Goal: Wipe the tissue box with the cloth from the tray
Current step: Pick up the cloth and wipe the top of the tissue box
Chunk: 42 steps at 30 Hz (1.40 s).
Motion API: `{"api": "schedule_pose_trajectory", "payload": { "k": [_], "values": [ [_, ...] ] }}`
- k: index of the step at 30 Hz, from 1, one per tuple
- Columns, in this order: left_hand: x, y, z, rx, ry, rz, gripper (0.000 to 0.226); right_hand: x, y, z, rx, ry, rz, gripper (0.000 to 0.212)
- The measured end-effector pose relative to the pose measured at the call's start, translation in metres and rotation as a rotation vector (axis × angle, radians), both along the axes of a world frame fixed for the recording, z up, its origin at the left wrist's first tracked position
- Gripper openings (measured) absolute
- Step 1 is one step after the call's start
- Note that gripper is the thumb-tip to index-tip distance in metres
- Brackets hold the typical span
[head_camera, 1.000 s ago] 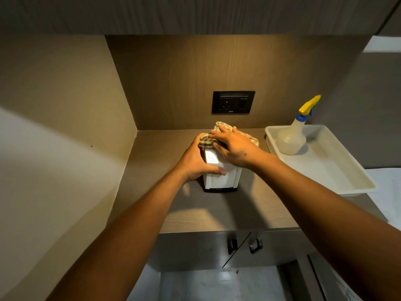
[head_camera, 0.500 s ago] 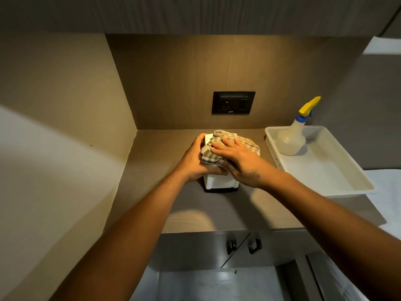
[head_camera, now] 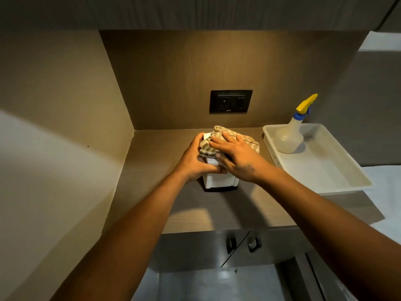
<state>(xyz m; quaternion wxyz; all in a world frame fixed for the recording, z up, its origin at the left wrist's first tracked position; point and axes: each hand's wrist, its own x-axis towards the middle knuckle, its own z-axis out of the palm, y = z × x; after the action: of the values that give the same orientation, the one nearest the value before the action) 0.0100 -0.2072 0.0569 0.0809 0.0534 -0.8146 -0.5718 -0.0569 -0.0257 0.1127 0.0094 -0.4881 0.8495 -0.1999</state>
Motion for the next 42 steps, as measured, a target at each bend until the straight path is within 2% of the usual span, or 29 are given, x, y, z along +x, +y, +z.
{"api": "schedule_pose_trajectory", "payload": {
  "k": [3, 8, 11, 15, 20, 23, 25, 29, 33, 37, 42],
  "values": [
    [-0.001, 0.002, 0.003, -0.039, 0.013, 0.016, 0.111, -0.020, -0.011, 0.005, 0.041, -0.046, -0.092, 0.048],
    [-0.003, 0.003, 0.002, -0.055, 0.005, 0.039, 0.135, -0.037, -0.029, 0.011, 0.057, -0.162, -0.201, 0.047],
    [-0.003, 0.002, -0.001, -0.065, 0.010, 0.032, 0.132, -0.020, -0.015, 0.006, 0.015, -0.107, -0.113, 0.048],
    [-0.003, 0.001, -0.004, -0.024, -0.026, 0.009, 0.117, -0.008, 0.011, -0.001, -0.023, -0.083, 0.000, 0.049],
    [-0.002, 0.008, 0.002, -0.027, 0.014, 0.057, 0.126, -0.025, -0.020, 0.013, 0.051, -0.132, -0.111, 0.046],
    [-0.002, 0.008, 0.001, -0.022, 0.014, 0.066, 0.121, -0.027, -0.028, 0.016, 0.127, -0.152, -0.150, 0.048],
    [-0.001, 0.007, -0.002, -0.004, 0.002, 0.056, 0.120, -0.021, -0.013, 0.016, 0.107, -0.119, -0.082, 0.047],
    [-0.001, 0.008, -0.001, 0.012, -0.011, 0.049, 0.134, -0.025, 0.021, 0.016, 0.046, -0.098, 0.065, 0.043],
    [-0.002, 0.010, 0.001, -0.002, 0.003, 0.070, 0.125, -0.035, -0.001, 0.018, 0.031, -0.126, -0.079, 0.042],
    [-0.001, 0.007, 0.001, -0.009, 0.016, 0.084, 0.129, -0.037, -0.029, 0.016, 0.121, -0.150, -0.130, 0.046],
    [-0.001, 0.008, -0.001, 0.003, -0.003, 0.051, 0.127, -0.021, 0.009, 0.014, 0.043, -0.078, 0.058, 0.043]
  ]
}}
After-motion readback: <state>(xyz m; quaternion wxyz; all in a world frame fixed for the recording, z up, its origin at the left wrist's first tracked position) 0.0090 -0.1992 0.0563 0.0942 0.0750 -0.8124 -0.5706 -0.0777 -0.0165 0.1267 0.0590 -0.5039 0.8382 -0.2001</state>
